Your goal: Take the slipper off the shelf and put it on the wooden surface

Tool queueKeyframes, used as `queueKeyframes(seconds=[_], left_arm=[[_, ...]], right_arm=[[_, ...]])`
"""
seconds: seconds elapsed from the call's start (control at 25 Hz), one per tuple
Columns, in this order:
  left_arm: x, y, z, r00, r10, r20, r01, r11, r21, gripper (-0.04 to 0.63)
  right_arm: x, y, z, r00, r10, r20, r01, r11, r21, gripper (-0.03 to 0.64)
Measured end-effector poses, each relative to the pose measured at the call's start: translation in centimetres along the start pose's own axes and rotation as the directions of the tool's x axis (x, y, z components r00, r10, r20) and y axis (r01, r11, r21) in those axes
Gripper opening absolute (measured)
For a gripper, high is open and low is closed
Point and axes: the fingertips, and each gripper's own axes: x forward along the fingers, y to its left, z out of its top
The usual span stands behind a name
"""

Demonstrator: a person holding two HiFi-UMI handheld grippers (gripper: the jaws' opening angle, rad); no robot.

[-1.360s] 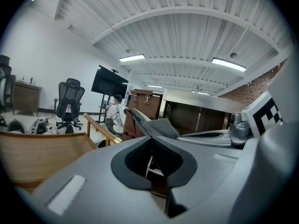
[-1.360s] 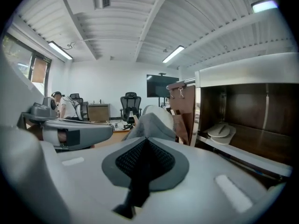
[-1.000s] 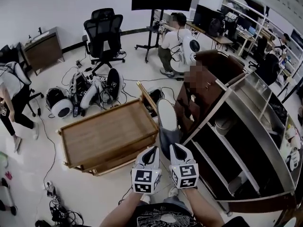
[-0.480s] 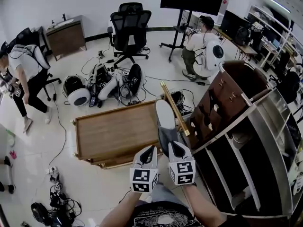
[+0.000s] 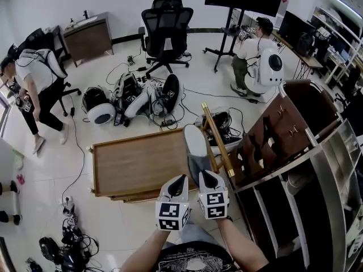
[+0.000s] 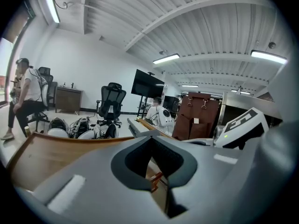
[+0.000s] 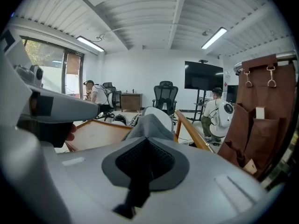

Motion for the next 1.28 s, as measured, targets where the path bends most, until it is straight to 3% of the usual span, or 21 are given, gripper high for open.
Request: queueKeyframes(seconds=[0.76,1.28], left_arm=[[9.7,4.3,-0.7,0.991,0.061,-0.118,-0.063,0.998,-0.014,0.005],[12.2,6.0,-0.3,0.988,0.085,-0.126,-0.086,0.996,-0.002,0.005]], right_arm=[[10.4,-2.8,-4.1,0.986,0.074,-0.151,-0.077,0.997,-0.014,0.014],[12.9,-2.1,-7.5,0.961,0.135,-0.243,-0.141,0.99,-0.004,0.032]])
